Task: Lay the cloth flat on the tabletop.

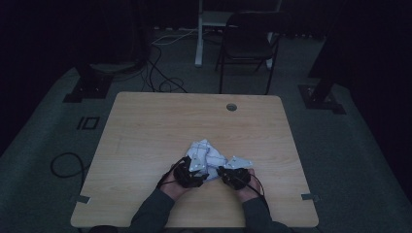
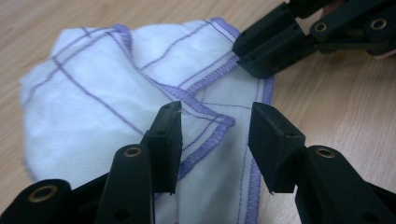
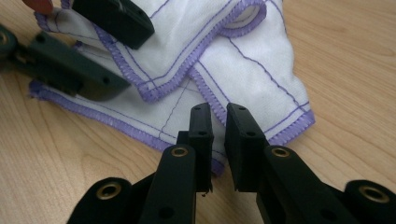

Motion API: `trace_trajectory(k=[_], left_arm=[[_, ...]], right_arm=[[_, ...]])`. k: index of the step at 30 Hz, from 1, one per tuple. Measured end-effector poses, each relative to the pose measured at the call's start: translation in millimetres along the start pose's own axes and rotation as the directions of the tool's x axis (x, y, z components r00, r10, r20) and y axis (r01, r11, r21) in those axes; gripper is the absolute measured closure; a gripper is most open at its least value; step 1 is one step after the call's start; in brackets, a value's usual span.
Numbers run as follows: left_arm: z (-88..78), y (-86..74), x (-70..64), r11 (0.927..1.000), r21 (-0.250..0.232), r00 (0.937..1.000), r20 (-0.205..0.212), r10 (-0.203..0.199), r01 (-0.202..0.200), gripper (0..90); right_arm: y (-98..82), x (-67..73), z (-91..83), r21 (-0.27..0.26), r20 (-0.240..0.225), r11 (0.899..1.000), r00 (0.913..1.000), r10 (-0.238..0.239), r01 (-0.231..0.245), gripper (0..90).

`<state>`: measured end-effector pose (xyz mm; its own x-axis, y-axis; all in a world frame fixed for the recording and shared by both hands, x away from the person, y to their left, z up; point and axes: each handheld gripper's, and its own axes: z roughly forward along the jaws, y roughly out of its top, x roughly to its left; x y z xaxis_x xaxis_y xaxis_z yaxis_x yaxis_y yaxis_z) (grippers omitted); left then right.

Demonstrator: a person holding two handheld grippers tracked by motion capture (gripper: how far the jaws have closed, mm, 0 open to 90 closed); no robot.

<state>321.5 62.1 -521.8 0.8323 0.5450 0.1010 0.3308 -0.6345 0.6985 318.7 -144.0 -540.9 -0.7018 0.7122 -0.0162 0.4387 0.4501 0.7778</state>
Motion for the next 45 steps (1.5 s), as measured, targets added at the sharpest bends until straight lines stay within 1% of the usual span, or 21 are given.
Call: trace_trajectory(k=[3, 6, 8, 9, 12, 13, 15, 18, 23, 24, 28, 37, 45], left_arm=[[5.0, 0.2, -1.4, 0.9998, 0.014, 0.9999, -0.013, 0.011, -0.011, 55.1], [7.5, 0.4, -2.1, 0.9995, 0.025, 0.9989, -0.040, 0.022, -0.021, 57.9], [9.5, 0.0, -2.1, 0.9989, 0.036, 0.9976, -0.062, 0.032, -0.030, 63.8], [10.0, -0.1, -2.0, 0.9988, 0.039, 0.9973, -0.065, 0.033, -0.031, 66.8], [10.5, 0.7, -1.0, 0.9990, 0.038, 0.9969, -0.073, 0.027, -0.025, 79.6], [10.2, 1.2, -0.5, 0.9993, 0.034, 0.9972, -0.072, 0.021, -0.018, 83.7], [8.8, 2.3, 1.6, 0.9994, 0.033, 0.9979, -0.064, 0.008, -0.006, 86.8], [5.5, 3.3, 5.4, 0.9997, 0.017, 0.9982, -0.059, -0.015, 0.016, 87.8], [-1.5, 6.5, 9.9, 0.9995, -0.010, 0.9965, -0.078, -0.030, 0.029, 87.9], [-3.3, 7.2, 11.3, 0.9995, -0.013, 0.9961, -0.083, -0.029, 0.028, 87.8], [-10.3, 9.2, 18.3, 0.9983, -0.038, 0.9935, -0.103, -0.048, 0.044, 87.9], [-26.8, 10.8, 39.4, 0.9929, -0.083, 0.9829, -0.157, -0.097, 0.085, 88.1], [-37.5, 7.1, 58.8, 0.9870, -0.105, 0.9705, -0.196, -0.140, 0.122, 88.2]], right_arm=[[-0.2, -0.2, 0.3, 0.003, -0.005, 1.000, 1.0000, -0.001, 0.001, 80.7], [-0.4, -0.7, 0.3, 0.004, -0.008, 1.000, 1.0000, 0.000, 0.000, 80.1], [-0.5, -0.6, 0.4, 0.005, -0.007, 1.000, 1.0000, -0.002, 0.002, 79.3], [-0.5, -0.4, 0.5, 0.006, -0.007, 1.000, 1.0000, -0.004, 0.004, 79.0], [-0.7, -0.2, 0.5, 0.008, -0.009, 1.000, 0.9999, -0.004, 0.004, 78.5], [-0.7, -0.3, 0.5, 0.009, -0.010, 1.000, 0.9999, -0.004, 0.004, 78.5], [-0.8, -0.5, 0.3, 0.009, -0.010, 1.000, 0.9999, -0.004, 0.004, 78.0], [-0.9, -0.9, 0.1, 0.010, -0.011, 1.000, 0.9999, -0.005, 0.005, 77.7], [-0.9, -0.6, 0.0, 0.011, -0.011, 1.000, 0.9999, -0.009, 0.009, 77.2], [-0.9, -0.5, 0.0, 0.010, -0.011, 1.000, 0.9999, -0.008, 0.008, 77.1], [-1.1, -0.4, -0.2, 0.008, -0.010, 1.000, 0.9999, -0.010, 0.010, 76.9], [0.6, 2.3, -2.5, -0.014, -0.017, 1.000, 0.9995, -0.025, 0.025, 77.9], [1.4, 6.5, 0.0, -0.012, -0.036, 0.999, 0.9981, -0.050, 0.050, 78.4]])
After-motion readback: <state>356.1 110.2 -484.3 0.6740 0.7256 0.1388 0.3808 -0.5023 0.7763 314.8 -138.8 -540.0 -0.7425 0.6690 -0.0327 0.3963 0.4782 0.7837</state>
